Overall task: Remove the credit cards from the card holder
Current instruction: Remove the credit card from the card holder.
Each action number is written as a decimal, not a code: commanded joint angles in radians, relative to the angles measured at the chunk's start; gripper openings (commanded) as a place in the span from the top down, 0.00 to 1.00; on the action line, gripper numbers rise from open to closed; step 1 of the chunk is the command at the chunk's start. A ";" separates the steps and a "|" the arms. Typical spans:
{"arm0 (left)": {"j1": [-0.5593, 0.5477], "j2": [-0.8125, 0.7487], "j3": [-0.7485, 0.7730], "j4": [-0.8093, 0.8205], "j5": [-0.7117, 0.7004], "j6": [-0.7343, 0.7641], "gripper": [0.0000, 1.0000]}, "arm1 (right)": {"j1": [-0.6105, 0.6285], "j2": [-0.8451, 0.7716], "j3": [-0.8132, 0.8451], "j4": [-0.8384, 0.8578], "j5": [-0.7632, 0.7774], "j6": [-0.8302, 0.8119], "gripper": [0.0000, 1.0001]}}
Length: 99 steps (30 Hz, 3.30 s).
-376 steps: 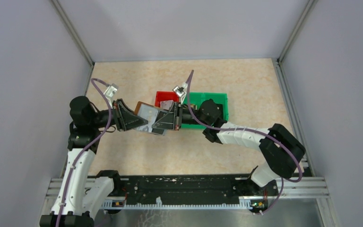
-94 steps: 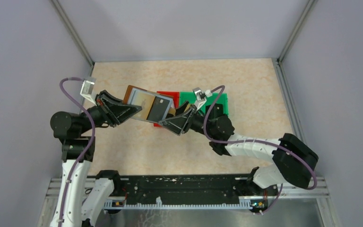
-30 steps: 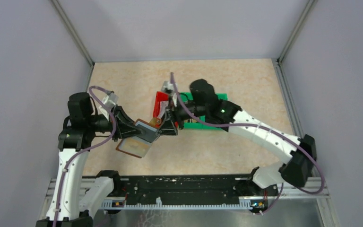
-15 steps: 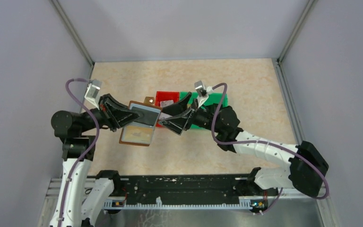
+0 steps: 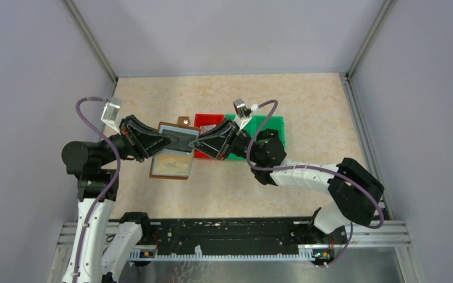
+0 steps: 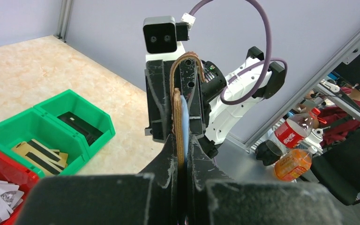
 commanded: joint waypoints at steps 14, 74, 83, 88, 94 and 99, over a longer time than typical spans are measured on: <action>-0.005 0.088 0.161 -0.576 0.319 0.670 0.18 | -0.112 -0.113 0.497 -1.497 -0.498 -0.581 1.00; -0.005 0.066 0.073 -0.711 0.451 0.716 1.00 | -0.038 0.156 1.095 -2.108 -0.401 -0.926 0.69; -0.005 0.067 -0.003 -0.414 0.178 0.376 1.00 | -0.211 -0.221 0.636 -1.437 -0.171 -0.470 0.54; -0.005 0.058 -0.021 -0.315 0.109 0.275 1.00 | -0.207 -0.315 0.401 -1.143 -0.219 -0.233 0.52; -0.005 0.020 -0.071 -0.169 0.068 0.160 1.00 | -0.129 -0.331 0.192 -0.925 -0.173 -0.111 0.52; -0.005 0.016 -0.071 -0.144 0.034 0.126 1.00 | -0.071 -0.291 0.155 -0.858 -0.139 -0.088 0.53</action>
